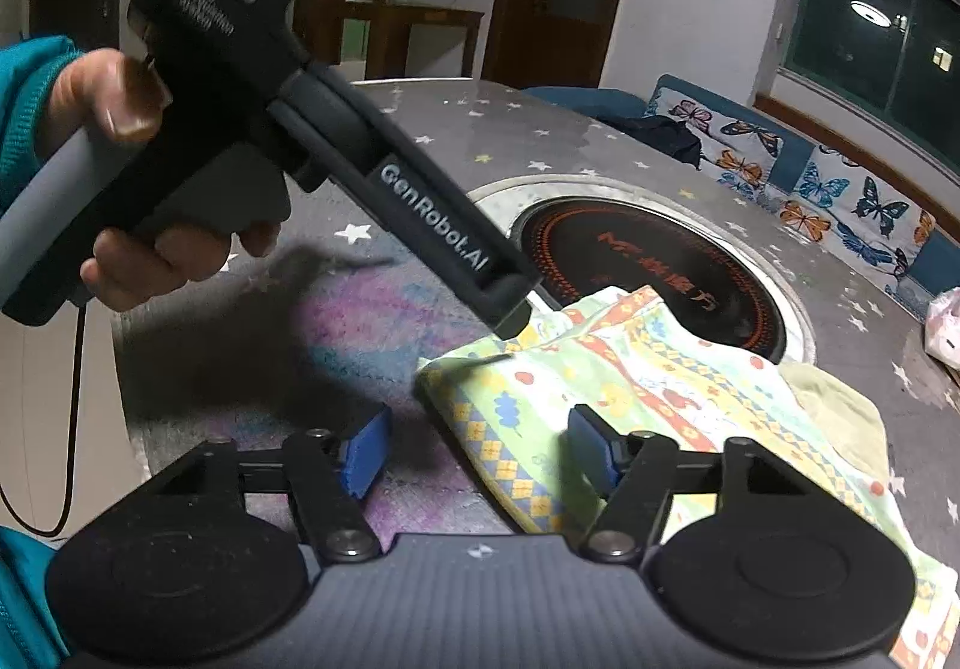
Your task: Fold clothes
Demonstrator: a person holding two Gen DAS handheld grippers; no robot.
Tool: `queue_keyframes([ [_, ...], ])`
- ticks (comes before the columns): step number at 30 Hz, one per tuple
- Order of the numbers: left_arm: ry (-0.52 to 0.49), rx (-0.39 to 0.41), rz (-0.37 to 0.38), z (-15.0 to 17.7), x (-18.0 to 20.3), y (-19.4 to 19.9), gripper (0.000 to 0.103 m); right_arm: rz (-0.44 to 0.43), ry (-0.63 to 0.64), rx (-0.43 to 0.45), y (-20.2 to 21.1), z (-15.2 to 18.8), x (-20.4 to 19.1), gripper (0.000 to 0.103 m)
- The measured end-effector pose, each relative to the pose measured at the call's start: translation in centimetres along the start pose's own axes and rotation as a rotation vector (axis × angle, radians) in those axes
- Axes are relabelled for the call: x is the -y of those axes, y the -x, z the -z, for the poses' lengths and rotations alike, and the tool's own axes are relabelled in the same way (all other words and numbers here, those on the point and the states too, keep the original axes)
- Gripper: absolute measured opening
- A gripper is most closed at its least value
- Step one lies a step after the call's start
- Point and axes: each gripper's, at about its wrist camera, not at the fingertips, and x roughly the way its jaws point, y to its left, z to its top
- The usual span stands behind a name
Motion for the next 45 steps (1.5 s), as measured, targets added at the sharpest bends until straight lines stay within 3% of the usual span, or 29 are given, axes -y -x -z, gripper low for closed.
queue_keyframes([
  [7, 0.068, -0.012, 0.041, -0.3, -0.5, -0.3, 0.103, -0.001, -0.001, -0.019, -1.4, -0.2, -0.3, 0.048],
  [11, 0.125, -0.014, 0.080, -0.7, -0.8, -0.4, 0.103, -0.007, -0.055, 0.001, -1.0, -0.5, 0.6, 0.019],
  [14, 0.170, -0.018, 0.123, -1.2, -0.9, -0.5, 0.103, -0.040, -0.138, 0.033, -0.3, -0.6, 2.0, 0.011],
  [25, 0.313, -0.116, 0.258, -2.8, 0.0, -3.0, 0.102, -0.075, -0.302, 0.150, 3.8, -0.7, 5.2, 0.008],
  [30, 0.369, -0.139, 0.329, -3.1, 0.6, -4.3, 0.084, -0.093, -0.332, 0.189, 5.4, 0.0, 5.7, 0.007],
  [35, 0.372, -0.142, 0.356, -3.0, 1.0, -4.9, 0.045, -0.122, -0.331, 0.187, 5.3, 0.9, 5.4, 0.008],
  [36, 0.364, -0.140, 0.353, -2.9, 1.1, -4.9, 0.042, -0.131, -0.329, 0.183, 5.2, 1.0, 5.2, 0.008],
  [40, 0.312, -0.132, 0.334, -2.9, 1.7, -4.9, 0.036, -0.131, -0.350, 0.180, 5.5, 1.5, 5.7, 0.017],
  [45, 0.241, -0.124, 0.312, -2.9, 2.5, -4.8, 0.036, -0.037, -0.420, 0.172, 7.4, 3.3, 8.2, 0.027],
])
